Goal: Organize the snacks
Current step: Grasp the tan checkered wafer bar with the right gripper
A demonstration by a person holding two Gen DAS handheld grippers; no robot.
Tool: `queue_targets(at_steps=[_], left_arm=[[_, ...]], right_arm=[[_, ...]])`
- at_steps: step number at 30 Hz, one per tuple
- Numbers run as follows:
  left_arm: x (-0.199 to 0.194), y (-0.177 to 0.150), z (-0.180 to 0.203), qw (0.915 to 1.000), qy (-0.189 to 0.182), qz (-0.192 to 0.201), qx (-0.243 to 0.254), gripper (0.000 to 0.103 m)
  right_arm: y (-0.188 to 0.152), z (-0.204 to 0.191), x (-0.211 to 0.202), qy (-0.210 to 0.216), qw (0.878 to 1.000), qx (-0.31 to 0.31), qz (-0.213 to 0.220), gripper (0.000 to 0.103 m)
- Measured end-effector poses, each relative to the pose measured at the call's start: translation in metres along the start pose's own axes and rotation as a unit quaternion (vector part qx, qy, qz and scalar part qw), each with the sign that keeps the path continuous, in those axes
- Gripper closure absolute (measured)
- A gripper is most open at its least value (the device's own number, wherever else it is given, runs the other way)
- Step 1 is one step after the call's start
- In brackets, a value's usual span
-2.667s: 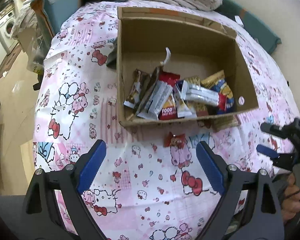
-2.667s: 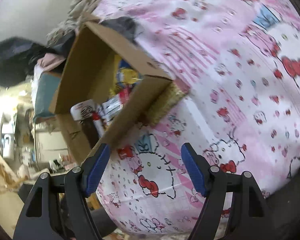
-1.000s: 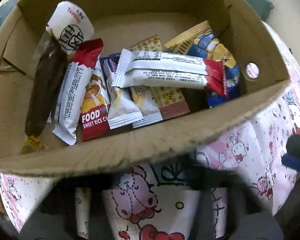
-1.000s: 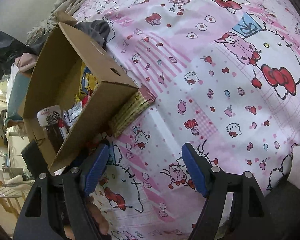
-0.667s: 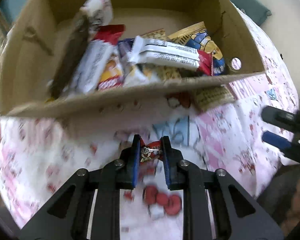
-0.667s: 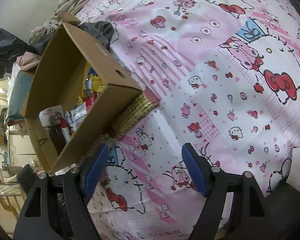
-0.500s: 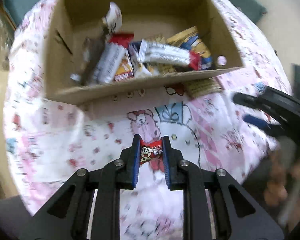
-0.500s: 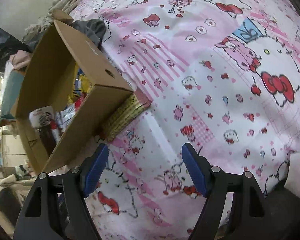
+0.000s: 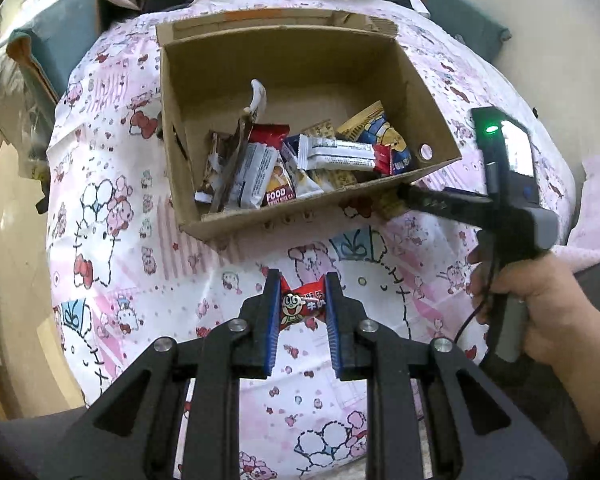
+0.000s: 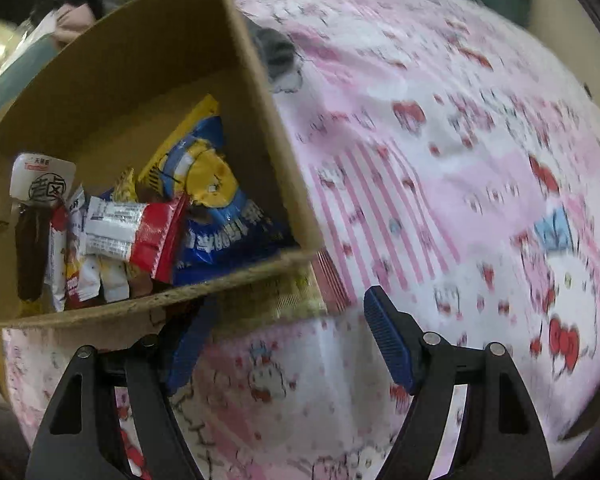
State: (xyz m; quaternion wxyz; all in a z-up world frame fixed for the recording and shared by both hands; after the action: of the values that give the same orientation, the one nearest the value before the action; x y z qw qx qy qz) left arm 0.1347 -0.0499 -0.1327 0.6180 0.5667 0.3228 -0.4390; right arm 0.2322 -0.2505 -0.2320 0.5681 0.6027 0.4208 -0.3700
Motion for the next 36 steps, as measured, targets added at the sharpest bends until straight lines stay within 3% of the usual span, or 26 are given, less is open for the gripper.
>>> queue_targets(at_steps=[6, 14, 19, 22, 25, 28, 31, 33, 36], left_arm=[[-0.003, 0.003, -0.005, 0.9998, -0.004, 0.007, -0.018, 0.086], [-0.004, 0.007, -0.021, 0.9973, -0.02, -0.002, -0.071, 0.086], [-0.014, 0.009, -0.021, 0.9967, -0.028, 0.009, -0.075, 0.086], [-0.017, 0.009, -0.02, 0.9962, -0.034, 0.011, -0.079, 0.086], [-0.019, 0.009, -0.02, 0.996, -0.037, 0.011, -0.081, 0.086], [-0.019, 0.01, -0.02, 0.9955, -0.039, 0.012, -0.085, 0.086], [-0.019, 0.012, -0.02, 0.9955, -0.036, 0.013, -0.086, 0.086], [-0.019, 0.012, -0.02, 0.9959, -0.033, 0.014, -0.083, 0.086], [-0.018, 0.011, -0.024, 0.9959, -0.028, 0.012, -0.085, 0.086]], right_arm=[[-0.004, -0.01, 0.017, 0.011, 0.999, -0.033, -0.029, 0.024], [-0.061, -0.043, -0.004, 0.053, 0.989, -0.081, -0.109, 0.025], [-0.091, -0.066, -0.029, 0.118, 0.98, -0.086, -0.135, 0.03], [-0.085, -0.065, -0.05, 0.12, 0.985, -0.05, -0.11, 0.027], [-0.089, -0.062, -0.061, 0.157, 0.98, 0.005, -0.124, 0.026], [-0.078, -0.065, -0.06, 0.129, 0.981, -0.08, -0.122, 0.026], [-0.075, -0.09, -0.045, 0.102, 0.964, -0.206, -0.133, 0.022], [-0.074, -0.101, -0.037, 0.07, 0.948, -0.29, -0.113, 0.022], [-0.077, -0.113, -0.025, 0.079, 0.935, -0.329, -0.105, 0.022]])
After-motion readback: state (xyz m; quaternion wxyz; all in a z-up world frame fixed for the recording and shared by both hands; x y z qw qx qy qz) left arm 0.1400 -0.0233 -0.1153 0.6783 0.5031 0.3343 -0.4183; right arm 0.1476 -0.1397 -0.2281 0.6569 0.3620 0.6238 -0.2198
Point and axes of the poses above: each gripper's, at about its wrist camera, not at the fingertips, and x roughly the way its jaws point, z to its right, y to its top, the point moved 9 cm from there along x, roughly the way its jaws point, and after that the axes turned 2 degrees about -x, right-handed, at the moved point
